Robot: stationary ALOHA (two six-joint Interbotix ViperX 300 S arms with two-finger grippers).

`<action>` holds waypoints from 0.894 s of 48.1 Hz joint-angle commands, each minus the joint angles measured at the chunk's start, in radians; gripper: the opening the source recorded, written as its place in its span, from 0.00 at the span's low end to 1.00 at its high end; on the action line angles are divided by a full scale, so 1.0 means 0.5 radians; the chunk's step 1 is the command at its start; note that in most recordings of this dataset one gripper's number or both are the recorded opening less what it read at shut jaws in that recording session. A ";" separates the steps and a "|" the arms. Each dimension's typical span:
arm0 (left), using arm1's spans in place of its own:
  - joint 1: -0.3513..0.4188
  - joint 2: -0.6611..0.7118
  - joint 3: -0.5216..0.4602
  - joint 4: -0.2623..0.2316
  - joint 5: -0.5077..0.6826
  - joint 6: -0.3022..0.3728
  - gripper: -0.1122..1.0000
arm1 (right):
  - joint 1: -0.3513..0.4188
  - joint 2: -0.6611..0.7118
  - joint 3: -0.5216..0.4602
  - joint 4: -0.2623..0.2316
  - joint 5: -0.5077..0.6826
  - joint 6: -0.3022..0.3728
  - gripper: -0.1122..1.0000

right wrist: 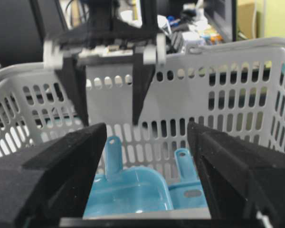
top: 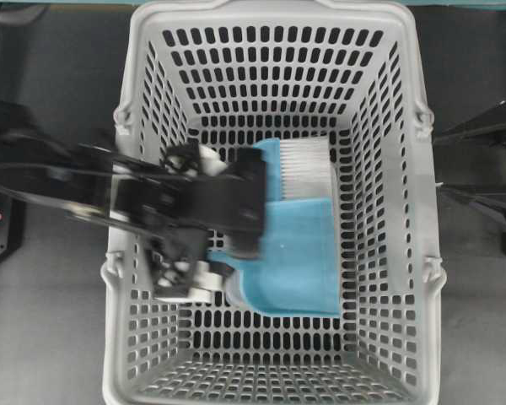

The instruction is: Pick up the dustpan from the shopping basket with the left arm.

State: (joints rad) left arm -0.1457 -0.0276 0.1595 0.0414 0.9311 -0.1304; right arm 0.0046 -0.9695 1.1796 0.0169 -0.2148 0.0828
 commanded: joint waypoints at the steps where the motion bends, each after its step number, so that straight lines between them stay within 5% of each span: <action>1: -0.009 0.123 -0.141 0.006 0.172 -0.025 0.87 | 0.000 0.009 -0.037 0.003 -0.009 -0.003 0.70; 28: -0.055 0.359 -0.061 0.006 0.295 -0.037 0.82 | 0.018 0.009 -0.028 0.003 -0.012 -0.003 0.70; 32: -0.058 0.350 -0.071 0.006 0.304 -0.031 0.70 | 0.018 0.006 -0.025 0.003 -0.009 -0.003 0.70; 38: -0.058 0.298 -0.114 0.006 0.310 -0.012 0.37 | 0.018 0.009 -0.021 0.003 -0.009 0.000 0.70; 43: -0.055 0.230 -0.175 0.006 0.319 -0.012 0.38 | 0.018 0.006 -0.015 0.003 -0.012 0.000 0.70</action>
State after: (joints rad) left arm -0.1733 0.1396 0.1135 0.0399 1.0876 -0.1396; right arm 0.0123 -0.9695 1.1812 0.0169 -0.2148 0.0828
